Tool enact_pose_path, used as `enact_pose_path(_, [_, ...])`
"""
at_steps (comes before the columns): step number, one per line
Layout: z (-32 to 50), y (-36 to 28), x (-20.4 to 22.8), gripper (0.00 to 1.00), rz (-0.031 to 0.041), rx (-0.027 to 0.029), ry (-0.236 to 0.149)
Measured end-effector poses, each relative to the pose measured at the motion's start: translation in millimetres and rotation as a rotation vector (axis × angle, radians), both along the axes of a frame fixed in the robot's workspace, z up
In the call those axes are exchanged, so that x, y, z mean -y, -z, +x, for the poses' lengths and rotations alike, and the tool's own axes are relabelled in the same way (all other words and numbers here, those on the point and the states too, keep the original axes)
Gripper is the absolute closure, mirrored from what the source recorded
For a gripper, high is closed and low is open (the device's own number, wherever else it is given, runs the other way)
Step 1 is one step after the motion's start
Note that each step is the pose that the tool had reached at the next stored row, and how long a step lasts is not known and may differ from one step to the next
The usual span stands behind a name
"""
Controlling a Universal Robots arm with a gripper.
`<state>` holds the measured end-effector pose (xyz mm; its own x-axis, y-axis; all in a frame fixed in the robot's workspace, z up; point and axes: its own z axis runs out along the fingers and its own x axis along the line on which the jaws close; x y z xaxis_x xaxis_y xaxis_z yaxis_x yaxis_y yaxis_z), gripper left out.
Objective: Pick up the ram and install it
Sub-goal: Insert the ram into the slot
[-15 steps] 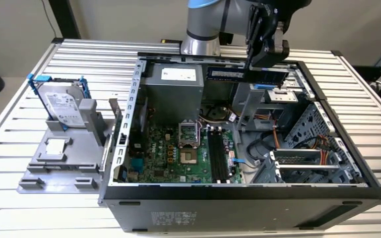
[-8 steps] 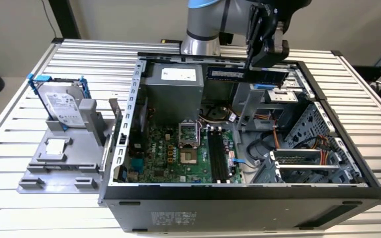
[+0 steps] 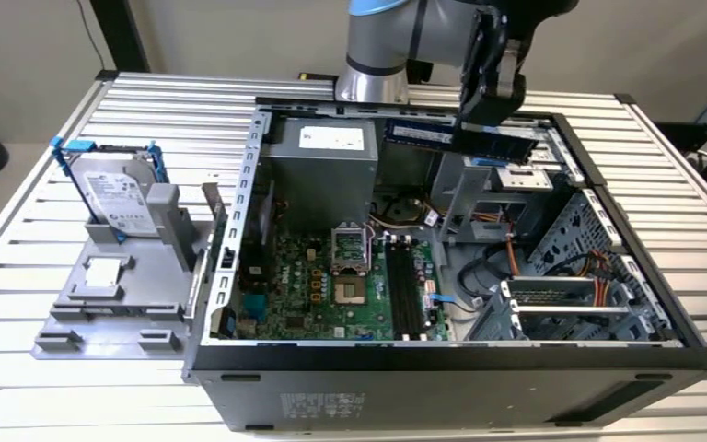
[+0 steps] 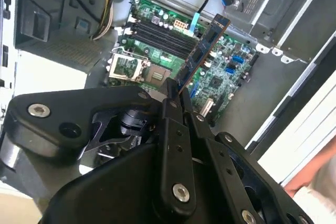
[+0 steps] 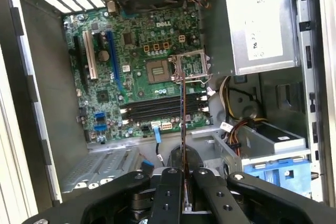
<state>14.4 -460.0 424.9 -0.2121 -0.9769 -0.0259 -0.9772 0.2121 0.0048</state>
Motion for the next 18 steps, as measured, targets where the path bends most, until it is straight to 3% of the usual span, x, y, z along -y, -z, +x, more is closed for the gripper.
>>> enact_pose_path(18, [0.0,0.0,0.0,1.0,-0.0001,0.0,0.303])
